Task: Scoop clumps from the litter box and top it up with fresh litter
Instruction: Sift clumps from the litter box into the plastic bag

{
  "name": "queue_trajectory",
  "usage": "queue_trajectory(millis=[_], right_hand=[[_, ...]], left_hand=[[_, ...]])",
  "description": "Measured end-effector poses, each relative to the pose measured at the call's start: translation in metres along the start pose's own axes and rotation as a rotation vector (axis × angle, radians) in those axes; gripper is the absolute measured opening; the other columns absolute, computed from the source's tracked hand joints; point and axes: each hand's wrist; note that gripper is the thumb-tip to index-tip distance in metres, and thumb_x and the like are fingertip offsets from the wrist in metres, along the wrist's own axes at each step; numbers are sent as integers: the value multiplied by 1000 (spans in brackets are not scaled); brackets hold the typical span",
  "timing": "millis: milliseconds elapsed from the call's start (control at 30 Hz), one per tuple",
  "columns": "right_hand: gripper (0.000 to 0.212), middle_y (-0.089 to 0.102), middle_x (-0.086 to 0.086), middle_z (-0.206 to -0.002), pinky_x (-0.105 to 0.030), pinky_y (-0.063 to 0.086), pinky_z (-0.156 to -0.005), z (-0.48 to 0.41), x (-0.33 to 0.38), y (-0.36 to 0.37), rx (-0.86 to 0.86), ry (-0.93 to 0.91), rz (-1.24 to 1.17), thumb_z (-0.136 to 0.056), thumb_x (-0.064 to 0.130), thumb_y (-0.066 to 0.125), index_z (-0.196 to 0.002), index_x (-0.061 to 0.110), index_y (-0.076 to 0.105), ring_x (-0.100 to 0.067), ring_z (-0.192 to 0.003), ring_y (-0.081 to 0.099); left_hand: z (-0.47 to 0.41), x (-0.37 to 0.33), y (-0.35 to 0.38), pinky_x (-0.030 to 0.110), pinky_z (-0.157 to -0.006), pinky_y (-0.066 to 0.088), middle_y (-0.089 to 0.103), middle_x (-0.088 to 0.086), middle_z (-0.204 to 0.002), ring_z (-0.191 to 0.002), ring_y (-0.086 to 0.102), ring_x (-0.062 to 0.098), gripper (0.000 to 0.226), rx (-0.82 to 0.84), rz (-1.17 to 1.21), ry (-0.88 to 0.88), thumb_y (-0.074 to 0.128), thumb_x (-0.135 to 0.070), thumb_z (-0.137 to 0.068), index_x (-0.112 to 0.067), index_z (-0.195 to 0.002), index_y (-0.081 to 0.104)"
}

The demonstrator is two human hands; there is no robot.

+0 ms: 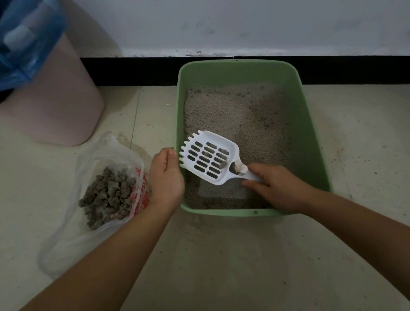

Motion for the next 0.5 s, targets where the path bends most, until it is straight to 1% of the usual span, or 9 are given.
queue_trajectory(millis=[67, 133, 200, 300, 367, 400, 433, 467, 500], right_hand=[[15, 60, -2, -81, -37, 46, -69, 1, 3, -3, -32, 14, -23, -98, 31, 57, -98, 17, 59, -18, -73, 56], [15, 59, 0, -76, -29, 44, -63, 1, 6, -7, -82, 21, -51, -98, 32, 58, -98, 17, 61, -12, -66, 54], [13, 58, 3, -72, -24, 40, -58, 0, 11, -12, -126, 27, -73, -97, 31, 59, -96, 18, 61, -6, -60, 49], [16, 57, 3, -71, -28, 40, -59, -6, 24, -15, -144, 28, -76, -97, 32, 59, -94, 16, 61, -7, -59, 48], [16, 57, 4, -70, -28, 42, -59, -12, 39, -15, -149, 16, -91, -96, 35, 60, -92, 19, 62, -7, -60, 50], [15, 59, 5, -70, -28, 43, -59, -15, 48, -14, -151, 3, -106, -95, 35, 61, -90, 21, 62, -7, -60, 53], [14, 61, 5, -71, -30, 47, -59, -20, 59, -13, -151, -13, -122, -95, 36, 61, -90, 23, 63, -9, -62, 56], [14, 64, 4, -73, -34, 50, -61, -24, 70, -11, -148, -25, -135, -94, 37, 62, -92, 24, 65, -11, -64, 61], [14, 66, 4, -75, -35, 53, -63, -29, 82, -8, -145, -32, -142, -94, 38, 63, -97, 25, 67, -13, -67, 64]], left_hand=[[-2, -1, -5, 37, -86, 43, 62, 11, -104, -100, 57, 28, 32, 31, -31, 28, 35, -28, -104, -9, -101, 61], [-3, -5, -16, 36, -81, 45, 65, 9, -97, -95, 59, 27, 33, 93, -28, 36, 36, -27, -103, -9, -96, 64], [-4, -8, -31, 35, -80, 48, 66, 3, -94, -93, 61, 24, 33, 112, -7, 31, 37, -25, -103, -13, -100, 67], [-11, -11, -59, 30, -84, 49, 64, -3, -102, -97, 60, 17, 25, -5, -125, 149, 43, -25, -101, -19, -112, 64], [-19, -15, -81, 23, -82, 47, 62, -3, -110, -96, 58, 11, 24, -102, -216, 228, 50, -23, -97, -20, -117, 62], [-23, -16, -93, 24, -82, 48, 60, -1, -113, -97, 58, 13, 26, -148, -259, 264, 53, -21, -94, -20, -118, 62], [-27, -16, -106, 30, -85, 48, 57, 2, -116, -101, 57, 17, 30, -188, -323, 299, 56, -19, -91, -20, -120, 61], [-31, -16, -118, 36, -93, 46, 53, 5, -121, -109, 53, 22, 38, -210, -424, 319, 60, -19, -87, -19, -124, 58], [-35, -15, -131, 40, -100, 39, 48, 9, -128, -118, 46, 28, 49, -204, -554, 309, 64, -20, -82, -20, -130, 53]])
Point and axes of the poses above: each hand's wrist, its own z-axis away from the middle knuckle, its own y-axis out of the palm, x = y × z
